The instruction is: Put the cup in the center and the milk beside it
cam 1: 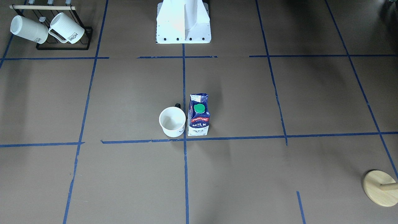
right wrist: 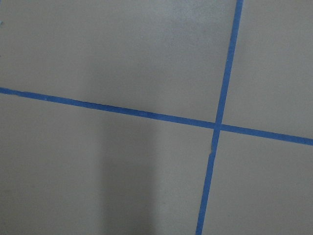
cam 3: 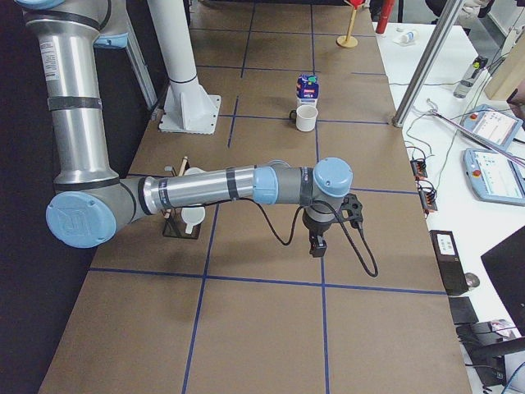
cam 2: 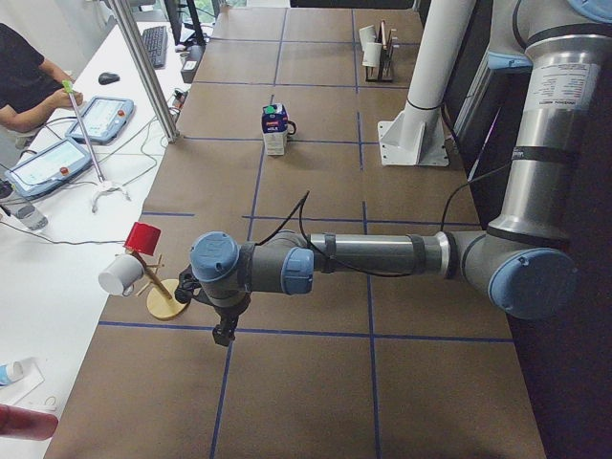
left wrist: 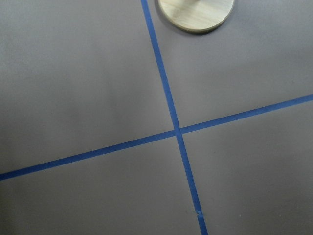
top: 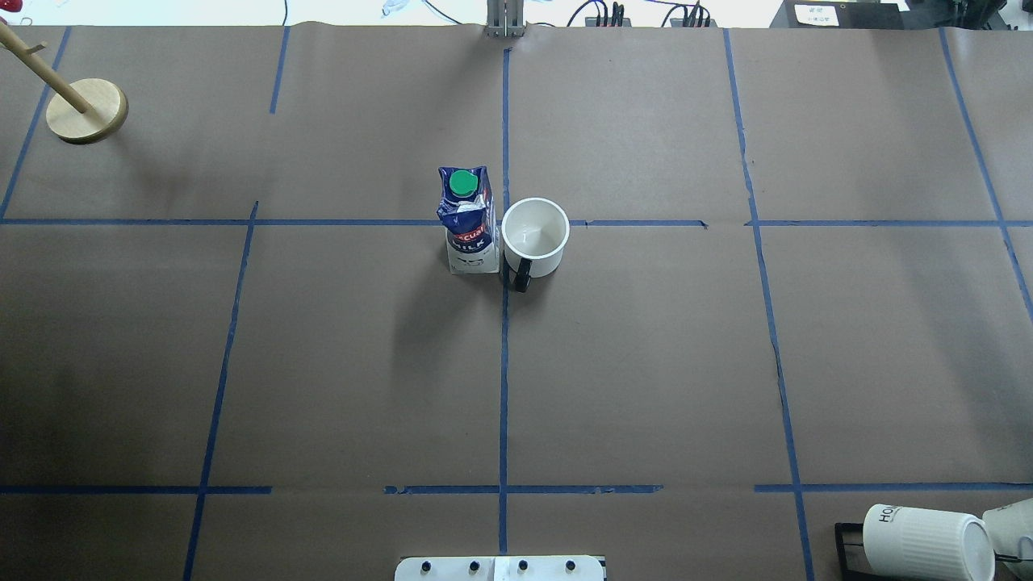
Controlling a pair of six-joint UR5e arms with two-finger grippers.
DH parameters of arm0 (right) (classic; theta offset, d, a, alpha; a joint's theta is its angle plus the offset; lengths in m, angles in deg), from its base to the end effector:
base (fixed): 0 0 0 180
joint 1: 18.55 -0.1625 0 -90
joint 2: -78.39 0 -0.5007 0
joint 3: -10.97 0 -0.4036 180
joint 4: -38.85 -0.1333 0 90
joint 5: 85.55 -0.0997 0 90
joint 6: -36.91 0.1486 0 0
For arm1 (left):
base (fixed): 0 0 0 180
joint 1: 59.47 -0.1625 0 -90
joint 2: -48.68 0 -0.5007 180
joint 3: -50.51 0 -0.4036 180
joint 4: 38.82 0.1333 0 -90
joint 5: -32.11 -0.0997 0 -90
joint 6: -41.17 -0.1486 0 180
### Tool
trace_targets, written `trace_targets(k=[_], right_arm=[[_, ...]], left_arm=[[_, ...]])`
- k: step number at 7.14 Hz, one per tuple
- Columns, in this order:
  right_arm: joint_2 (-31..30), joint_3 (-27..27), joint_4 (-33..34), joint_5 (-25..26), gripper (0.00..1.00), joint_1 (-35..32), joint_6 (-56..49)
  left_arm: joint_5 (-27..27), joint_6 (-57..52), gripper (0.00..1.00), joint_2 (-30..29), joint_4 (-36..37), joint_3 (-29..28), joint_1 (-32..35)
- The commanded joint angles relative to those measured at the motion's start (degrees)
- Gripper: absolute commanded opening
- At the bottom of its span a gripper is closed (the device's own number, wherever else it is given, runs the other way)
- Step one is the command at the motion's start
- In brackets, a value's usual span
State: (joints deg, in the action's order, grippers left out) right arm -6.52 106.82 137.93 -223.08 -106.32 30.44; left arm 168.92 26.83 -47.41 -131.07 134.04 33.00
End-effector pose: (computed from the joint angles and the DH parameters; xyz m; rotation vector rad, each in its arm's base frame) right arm 0.0025 -0.5441 0.6817 0.0613 -0.8287 -0.1565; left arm -0.0491 -0.5581 0.7614 0.1502 0.8052 0.2088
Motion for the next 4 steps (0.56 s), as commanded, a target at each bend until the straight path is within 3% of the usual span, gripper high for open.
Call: trace_targets(k=[1, 4], right_arm=[[0.0, -0.3, 0.0, 0.1, 1.0, 0.1, 0.1], [-0.2, -0.7, 0.1, 0.0, 1.0, 0.1, -0.1]], left_arm=[[-2.1, 0.0, 1.0, 0.0, 4.4, 0.0, 0.0], [-2.3, -0.3, 1.0, -1.0, 7.4, 0.8, 0.0]])
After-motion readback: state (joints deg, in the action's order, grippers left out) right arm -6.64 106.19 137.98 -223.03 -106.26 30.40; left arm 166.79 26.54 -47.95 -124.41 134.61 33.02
